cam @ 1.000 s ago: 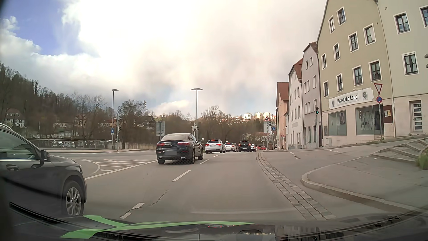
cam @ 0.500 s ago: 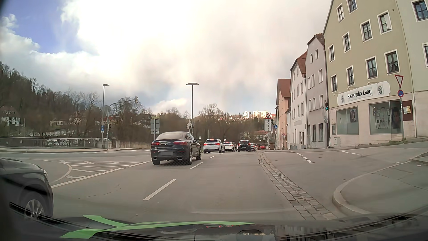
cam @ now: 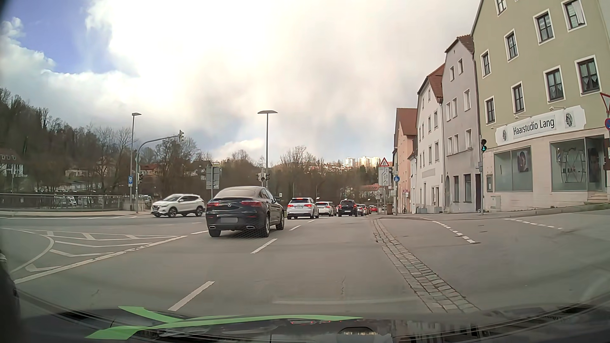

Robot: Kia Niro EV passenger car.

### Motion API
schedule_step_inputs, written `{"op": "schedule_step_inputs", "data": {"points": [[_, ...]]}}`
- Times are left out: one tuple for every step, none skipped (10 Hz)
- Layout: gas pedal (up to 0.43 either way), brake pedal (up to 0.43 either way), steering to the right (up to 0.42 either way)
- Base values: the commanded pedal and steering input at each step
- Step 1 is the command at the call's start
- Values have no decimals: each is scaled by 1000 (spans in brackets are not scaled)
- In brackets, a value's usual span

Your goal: Follow the waypoints while adhering to traffic rules and regulations

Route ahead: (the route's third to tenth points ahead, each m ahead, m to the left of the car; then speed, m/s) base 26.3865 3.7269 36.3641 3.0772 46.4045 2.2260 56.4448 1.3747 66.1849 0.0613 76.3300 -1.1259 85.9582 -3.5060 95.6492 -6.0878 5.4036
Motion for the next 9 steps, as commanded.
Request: {"op": "schedule_step_inputs", "data": {"points": [[0,0,11],[0,0,14],[0,0,17],[0,0,17],[0,0,17],[0,0,18],[0,0,18],[0,0,18],[0,0,18]]}}
